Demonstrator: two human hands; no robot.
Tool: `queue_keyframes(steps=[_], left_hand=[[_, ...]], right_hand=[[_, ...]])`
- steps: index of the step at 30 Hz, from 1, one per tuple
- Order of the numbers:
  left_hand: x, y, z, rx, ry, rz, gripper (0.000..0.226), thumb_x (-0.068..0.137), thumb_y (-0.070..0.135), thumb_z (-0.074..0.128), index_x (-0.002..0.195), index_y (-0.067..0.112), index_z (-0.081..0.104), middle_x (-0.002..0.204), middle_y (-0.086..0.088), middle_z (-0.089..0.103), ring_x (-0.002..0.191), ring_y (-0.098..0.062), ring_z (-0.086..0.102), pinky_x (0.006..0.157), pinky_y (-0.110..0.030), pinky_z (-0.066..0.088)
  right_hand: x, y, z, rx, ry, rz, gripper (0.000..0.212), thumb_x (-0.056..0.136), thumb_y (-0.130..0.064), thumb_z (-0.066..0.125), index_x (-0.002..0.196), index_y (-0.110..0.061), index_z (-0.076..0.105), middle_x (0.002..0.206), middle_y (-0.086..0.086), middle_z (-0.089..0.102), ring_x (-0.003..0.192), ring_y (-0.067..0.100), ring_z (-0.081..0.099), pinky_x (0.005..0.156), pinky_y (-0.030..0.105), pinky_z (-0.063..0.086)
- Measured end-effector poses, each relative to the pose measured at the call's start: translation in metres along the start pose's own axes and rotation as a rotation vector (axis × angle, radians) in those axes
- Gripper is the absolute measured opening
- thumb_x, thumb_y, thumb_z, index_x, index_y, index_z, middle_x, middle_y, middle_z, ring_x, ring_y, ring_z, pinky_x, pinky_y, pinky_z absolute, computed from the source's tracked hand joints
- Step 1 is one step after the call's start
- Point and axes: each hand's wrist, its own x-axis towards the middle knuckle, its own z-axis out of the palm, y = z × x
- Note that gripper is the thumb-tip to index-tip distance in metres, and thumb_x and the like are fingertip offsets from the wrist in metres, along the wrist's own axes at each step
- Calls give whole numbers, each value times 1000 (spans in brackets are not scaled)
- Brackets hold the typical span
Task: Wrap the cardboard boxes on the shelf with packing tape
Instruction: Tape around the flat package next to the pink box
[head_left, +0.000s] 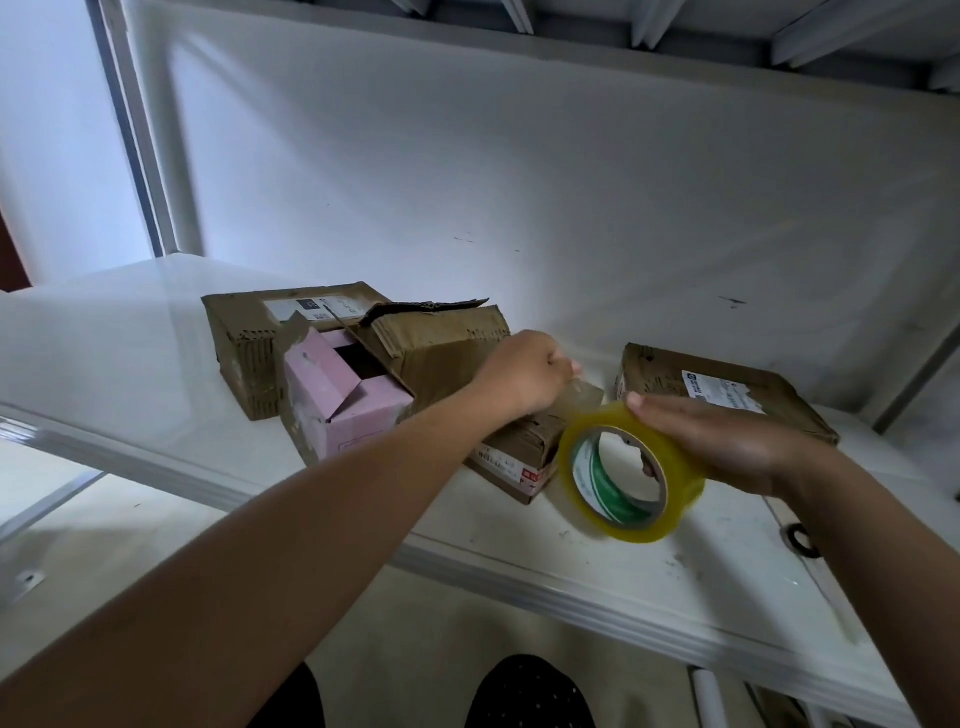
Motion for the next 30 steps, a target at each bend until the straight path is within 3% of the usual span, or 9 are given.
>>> queue_keyframes(steps=[4,6,8,11,13,16,19,30], left_hand=[[4,1,-11,135,29,-7,30,99,31,50,78,9,57,98,-11,68,90,-24,63,81,-36,50],[5,2,-24,176,52,3,37,99,28,49,66,13,50,99,-12,69,92,-22,63,78,-34,49],[5,0,-33,247,42,4,43,99,25,50,59,11,48,97,-18,69,95,-24,65,82,-38,51],[1,-10,-30,368,22,-50,34,100,25,48,83,-1,62,96,-21,66,92,-30,63,84,-41,51],[-1,-17,-23,405,16,-86,29,101,24,45,94,2,63,98,-14,66,90,-27,62,81,-38,51],[1,-26,-14,483,37,-92,29,101,28,45,96,6,63,96,-10,64,83,-22,56,72,-34,46],[4,-34,-9,537,47,-96,30,100,32,47,94,8,63,93,-8,64,79,-21,55,70,-33,46],[4,-58,0,815,142,28,28,101,34,39,105,15,60,106,-6,63,103,-23,50,76,-34,31]], right_hand=[[6,-16,2,-249,-26,124,50,77,-69,43,80,-27,71,74,-3,67,72,12,66,77,34,52],[8,-20,9,-485,-16,203,63,77,-74,36,94,-24,71,91,-4,67,89,16,64,89,35,48],[11,-21,12,-463,44,186,68,73,-76,37,102,-23,68,101,0,69,94,18,66,89,34,50],[16,-23,18,-445,63,161,62,77,-73,36,99,-23,67,96,-2,68,87,16,65,77,28,51],[23,-21,24,-537,48,205,59,84,-71,31,108,-27,62,104,-2,64,87,14,60,77,25,45],[31,-21,27,-620,56,266,65,88,-68,27,123,-23,58,125,7,59,104,23,57,87,30,40],[36,-25,26,-652,31,315,69,89,-67,25,128,-19,56,132,9,56,116,26,54,98,35,38],[64,-22,35,-781,8,407,68,96,-60,16,140,-17,45,144,11,45,130,29,44,108,39,32]])
